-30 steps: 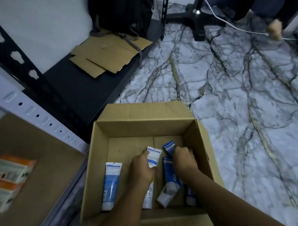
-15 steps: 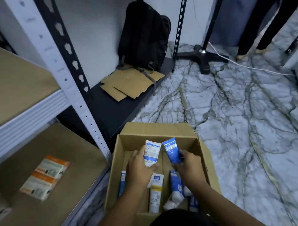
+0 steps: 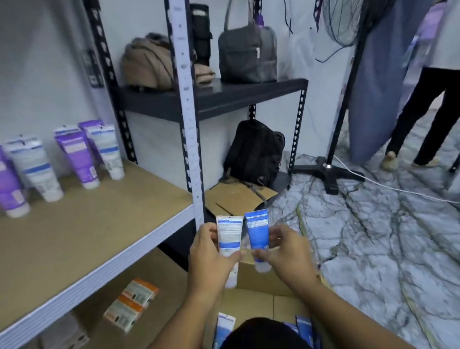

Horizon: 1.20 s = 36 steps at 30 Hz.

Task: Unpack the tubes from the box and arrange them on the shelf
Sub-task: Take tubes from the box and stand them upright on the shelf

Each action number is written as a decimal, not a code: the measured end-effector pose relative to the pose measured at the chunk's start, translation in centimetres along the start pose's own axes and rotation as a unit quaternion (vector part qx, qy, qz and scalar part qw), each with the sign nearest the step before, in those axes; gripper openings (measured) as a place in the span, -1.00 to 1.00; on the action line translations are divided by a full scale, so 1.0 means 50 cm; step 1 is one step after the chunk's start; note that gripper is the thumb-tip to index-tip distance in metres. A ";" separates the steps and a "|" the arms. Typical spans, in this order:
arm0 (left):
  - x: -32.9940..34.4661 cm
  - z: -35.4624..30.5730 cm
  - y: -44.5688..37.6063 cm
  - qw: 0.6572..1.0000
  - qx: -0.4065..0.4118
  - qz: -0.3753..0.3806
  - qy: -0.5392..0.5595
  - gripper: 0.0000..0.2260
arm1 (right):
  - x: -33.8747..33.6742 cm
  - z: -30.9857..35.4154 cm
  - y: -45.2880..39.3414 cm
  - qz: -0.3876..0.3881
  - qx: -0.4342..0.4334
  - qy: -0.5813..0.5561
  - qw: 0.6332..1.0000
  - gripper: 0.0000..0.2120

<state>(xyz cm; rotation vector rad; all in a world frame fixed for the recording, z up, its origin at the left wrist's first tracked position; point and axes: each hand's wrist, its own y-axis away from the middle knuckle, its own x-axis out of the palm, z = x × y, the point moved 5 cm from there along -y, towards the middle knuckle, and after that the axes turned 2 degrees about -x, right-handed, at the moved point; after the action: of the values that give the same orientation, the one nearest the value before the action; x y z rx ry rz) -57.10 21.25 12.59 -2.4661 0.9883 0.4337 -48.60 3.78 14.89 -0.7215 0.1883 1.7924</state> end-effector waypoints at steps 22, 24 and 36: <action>-0.697 0.002 0.013 0.957 -0.001 -0.287 0.029 -0.36 | 0.340 0.580 0.034 0.161 -0.186 -0.151 0.957 -0.54; -0.738 0.032 0.030 0.949 -0.011 -0.314 0.027 -0.37 | 0.387 0.605 0.055 0.183 -0.195 -0.155 0.951 -0.53; -0.793 0.121 0.072 0.942 -0.018 -0.334 0.037 -0.33 | 0.520 0.633 0.112 0.218 -0.231 -0.183 0.930 -0.53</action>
<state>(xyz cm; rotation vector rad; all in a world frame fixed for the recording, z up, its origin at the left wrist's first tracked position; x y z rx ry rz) -87.91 44.57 23.87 -2.6655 0.1219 0.1291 -70.13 37.77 24.44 -0.6849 -0.3657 2.4024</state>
